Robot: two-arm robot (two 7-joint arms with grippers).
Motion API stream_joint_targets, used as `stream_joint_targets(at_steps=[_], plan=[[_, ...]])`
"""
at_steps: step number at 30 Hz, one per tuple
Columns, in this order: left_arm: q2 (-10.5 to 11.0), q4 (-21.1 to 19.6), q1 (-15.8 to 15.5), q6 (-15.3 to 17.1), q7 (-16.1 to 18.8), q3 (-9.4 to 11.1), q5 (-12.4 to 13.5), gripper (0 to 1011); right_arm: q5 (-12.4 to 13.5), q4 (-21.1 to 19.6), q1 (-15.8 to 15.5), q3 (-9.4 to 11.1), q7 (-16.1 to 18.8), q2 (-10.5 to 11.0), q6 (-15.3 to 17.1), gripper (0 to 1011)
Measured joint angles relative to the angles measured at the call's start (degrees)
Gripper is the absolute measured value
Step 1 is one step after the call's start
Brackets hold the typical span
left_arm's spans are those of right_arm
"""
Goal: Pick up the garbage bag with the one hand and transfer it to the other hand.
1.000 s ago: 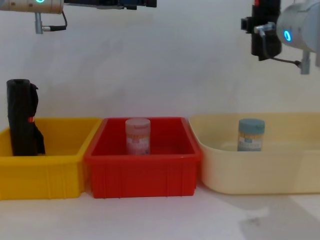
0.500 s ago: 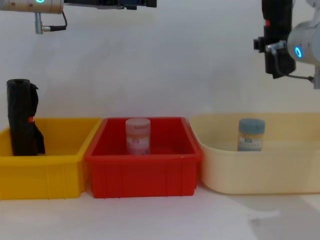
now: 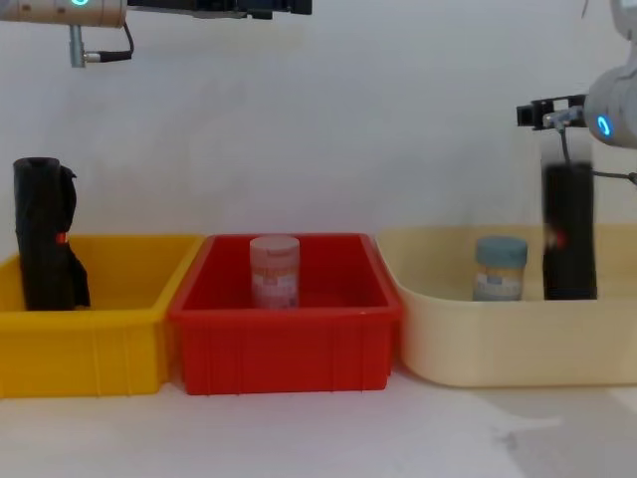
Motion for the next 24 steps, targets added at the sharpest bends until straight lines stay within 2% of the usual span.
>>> stream_joint_targets(at_steps=[1,3,8,10,24], plan=[[0.0,0.0,0.0,0.0,0.0,0.0,0.0,1001,-0.1,0.2,0.1,0.0,-0.1,0.0,0.1,789],[0.0,0.0,0.0,0.0,0.0,0.0,0.0,1001,-0.1,0.2,0.1,0.1,-0.1,0.0,0.1,799],[0.0,0.0,0.0,0.0,0.0,0.0,0.0,1001,-0.2,0.8,0.3,0.3,-0.4,-0.1,0.3,973],[0.0,0.0,0.0,0.0,0.0,0.0,0.0,1001,-0.3,0.9,0.3,0.3,-0.5,-0.1,0.4,999],[0.0,0.0,0.0,0.0,0.0,0.0,0.0,1001,-0.4,1.4,0.5,0.5,-0.7,-0.1,0.6,1000]])
